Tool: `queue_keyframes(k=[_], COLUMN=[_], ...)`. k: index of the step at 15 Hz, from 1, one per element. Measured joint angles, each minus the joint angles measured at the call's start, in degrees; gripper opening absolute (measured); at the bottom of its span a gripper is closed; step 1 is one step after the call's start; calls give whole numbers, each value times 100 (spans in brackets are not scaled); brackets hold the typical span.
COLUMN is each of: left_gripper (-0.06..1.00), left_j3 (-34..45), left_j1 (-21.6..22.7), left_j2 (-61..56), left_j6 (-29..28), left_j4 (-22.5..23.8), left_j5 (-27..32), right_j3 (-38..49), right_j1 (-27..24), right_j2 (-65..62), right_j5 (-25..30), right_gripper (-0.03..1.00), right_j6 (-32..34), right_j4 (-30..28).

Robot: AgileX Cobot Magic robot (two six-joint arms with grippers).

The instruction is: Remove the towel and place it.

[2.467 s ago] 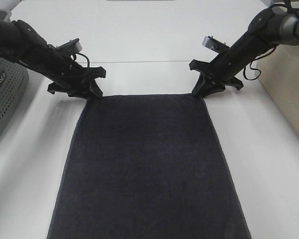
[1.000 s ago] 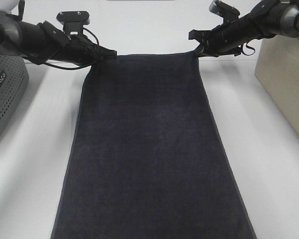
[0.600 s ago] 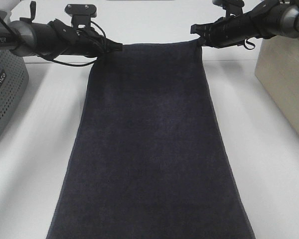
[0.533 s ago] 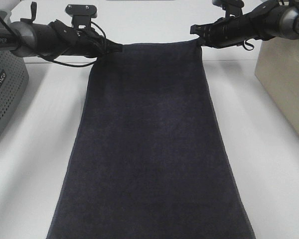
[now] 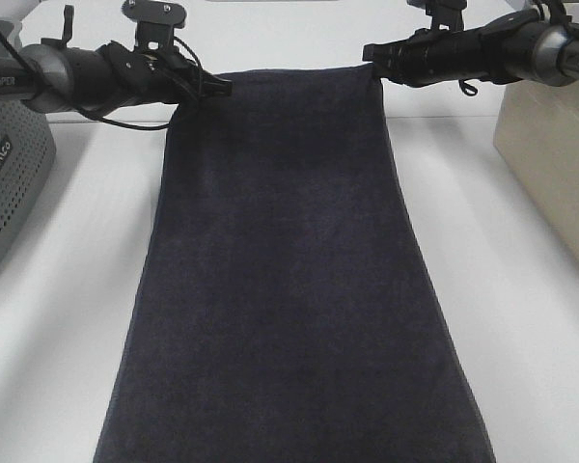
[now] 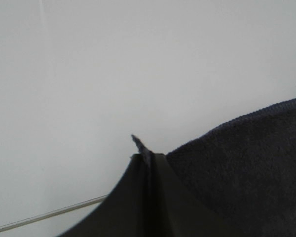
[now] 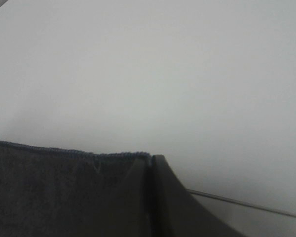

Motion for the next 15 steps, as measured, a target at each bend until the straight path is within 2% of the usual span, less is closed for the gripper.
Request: queue_keyframes(k=[9, 15], left_gripper=[1, 1], left_j3=[-34, -997], left_j1=[-11, -17], left_j2=[241, 871], left_j6=[-29, -40], left_j4=[338, 344], left_j5=[-355, -212], right_j3=[-63, -69], right_j1=[0, 0], right_j2=[275, 476], right_j5=[-309, -424], right_gripper=[2, 2], right_j6=[-378, -756], right_j4=[195, 550])
